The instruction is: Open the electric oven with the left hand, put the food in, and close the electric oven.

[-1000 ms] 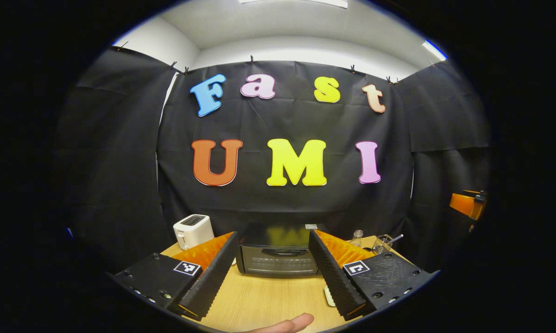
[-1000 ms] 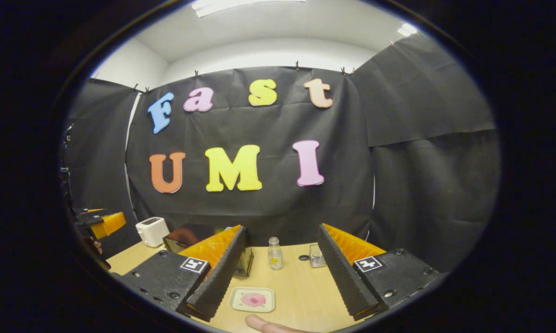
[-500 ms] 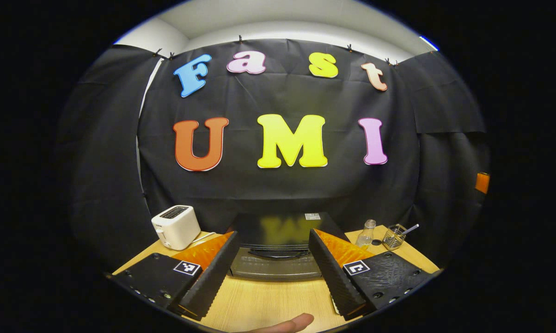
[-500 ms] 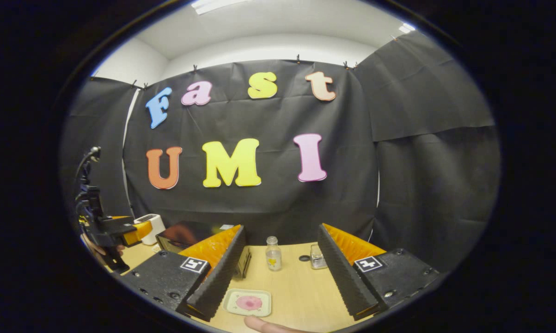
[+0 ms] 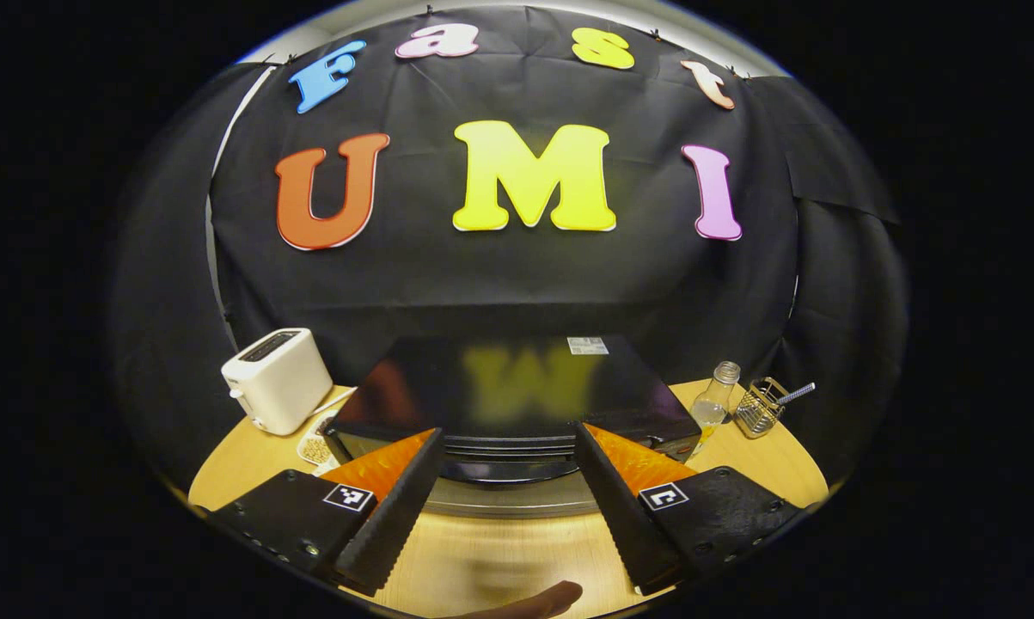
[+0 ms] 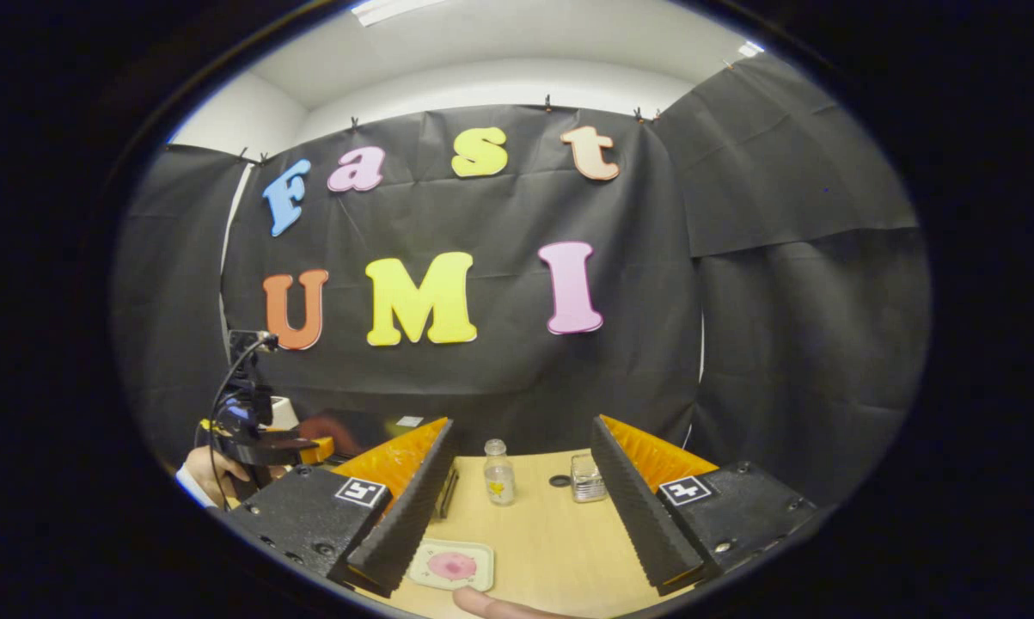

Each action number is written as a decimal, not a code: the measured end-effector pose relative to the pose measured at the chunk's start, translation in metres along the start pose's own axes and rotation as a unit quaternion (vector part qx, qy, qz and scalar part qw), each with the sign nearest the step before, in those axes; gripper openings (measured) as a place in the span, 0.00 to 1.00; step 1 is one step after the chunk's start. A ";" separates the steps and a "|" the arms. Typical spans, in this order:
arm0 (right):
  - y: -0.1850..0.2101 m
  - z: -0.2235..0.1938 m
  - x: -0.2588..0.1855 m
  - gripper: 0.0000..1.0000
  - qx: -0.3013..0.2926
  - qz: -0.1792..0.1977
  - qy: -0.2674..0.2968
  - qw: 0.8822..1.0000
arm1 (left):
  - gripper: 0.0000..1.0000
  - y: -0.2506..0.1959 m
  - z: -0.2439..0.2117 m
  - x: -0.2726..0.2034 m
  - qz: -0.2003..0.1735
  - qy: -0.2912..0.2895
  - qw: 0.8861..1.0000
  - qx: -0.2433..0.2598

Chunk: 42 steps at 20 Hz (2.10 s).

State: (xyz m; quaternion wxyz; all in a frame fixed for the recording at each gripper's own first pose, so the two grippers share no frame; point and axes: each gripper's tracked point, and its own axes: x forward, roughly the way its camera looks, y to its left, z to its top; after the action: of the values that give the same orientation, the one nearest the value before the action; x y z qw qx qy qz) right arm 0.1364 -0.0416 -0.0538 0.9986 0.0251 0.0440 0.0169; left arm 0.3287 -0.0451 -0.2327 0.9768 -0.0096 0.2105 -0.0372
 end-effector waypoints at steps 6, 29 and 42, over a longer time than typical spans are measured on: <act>-0.012 -0.001 0.000 1.00 0.007 -0.002 -0.005 1.000 | 0.95 -0.001 -0.013 0.025 0.011 0.020 0.999 0.022; 0.009 0.006 -0.015 1.00 -0.002 0.011 -0.014 1.000 | 0.97 -0.006 -0.069 -0.043 -0.011 -0.020 1.000 0.019; 0.012 -0.003 -0.015 1.00 -0.007 0.011 -0.001 1.000 | 0.97 -0.005 -0.138 -0.079 -0.015 -0.006 1.000 0.019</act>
State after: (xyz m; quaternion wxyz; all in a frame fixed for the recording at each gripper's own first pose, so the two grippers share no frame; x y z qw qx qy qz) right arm 0.1203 -0.0298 -0.0548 0.9985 0.0188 0.0427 0.0280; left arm 0.1999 -0.0443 -0.3257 0.9774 0.0054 0.2037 -0.0558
